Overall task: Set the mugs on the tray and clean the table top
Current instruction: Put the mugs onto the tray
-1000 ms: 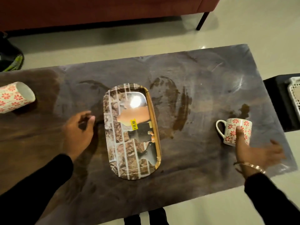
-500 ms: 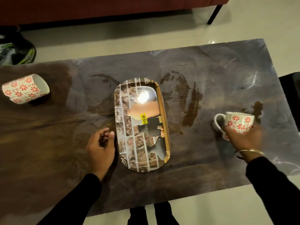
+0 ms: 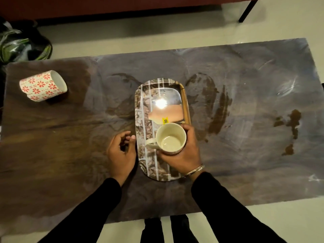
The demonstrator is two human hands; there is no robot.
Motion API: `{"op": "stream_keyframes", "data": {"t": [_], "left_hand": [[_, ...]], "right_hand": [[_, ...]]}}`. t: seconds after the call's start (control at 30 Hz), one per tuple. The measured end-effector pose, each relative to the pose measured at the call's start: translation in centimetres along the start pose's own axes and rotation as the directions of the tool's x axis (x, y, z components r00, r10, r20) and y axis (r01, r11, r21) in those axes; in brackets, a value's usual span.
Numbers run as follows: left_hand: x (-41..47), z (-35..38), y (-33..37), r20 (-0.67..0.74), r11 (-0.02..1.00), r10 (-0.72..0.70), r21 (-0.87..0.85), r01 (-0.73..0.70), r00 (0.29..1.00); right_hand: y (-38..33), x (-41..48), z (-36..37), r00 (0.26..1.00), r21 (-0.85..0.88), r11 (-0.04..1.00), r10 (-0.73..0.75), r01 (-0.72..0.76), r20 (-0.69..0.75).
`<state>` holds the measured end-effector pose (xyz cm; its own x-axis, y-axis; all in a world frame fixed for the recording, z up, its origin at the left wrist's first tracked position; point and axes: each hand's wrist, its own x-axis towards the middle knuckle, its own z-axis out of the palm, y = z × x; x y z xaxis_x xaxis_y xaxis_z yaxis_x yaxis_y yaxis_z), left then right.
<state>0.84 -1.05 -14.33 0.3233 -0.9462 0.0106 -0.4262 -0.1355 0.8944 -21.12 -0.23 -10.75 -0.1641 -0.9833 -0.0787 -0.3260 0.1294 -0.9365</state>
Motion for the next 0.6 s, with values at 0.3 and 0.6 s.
{"op": "stream_keyframes", "data": {"t": [0.3,0.6], "left_hand": [[-0.2,-0.8,-1.0,0.02,1.0,0.018,0.017,-0.018,1.0],[-0.1,-2.7,-1.1,-0.045,0.999,-0.034,-0.014,0.034,0.998]], "right_hand": [[0.8,-1.7,1.4,0.988,0.022,0.998,-0.067,0.065,0.141],[-1.0,-0.7,-2.7,0.972,-0.011,0.977,-0.209,0.211,0.107]]}}
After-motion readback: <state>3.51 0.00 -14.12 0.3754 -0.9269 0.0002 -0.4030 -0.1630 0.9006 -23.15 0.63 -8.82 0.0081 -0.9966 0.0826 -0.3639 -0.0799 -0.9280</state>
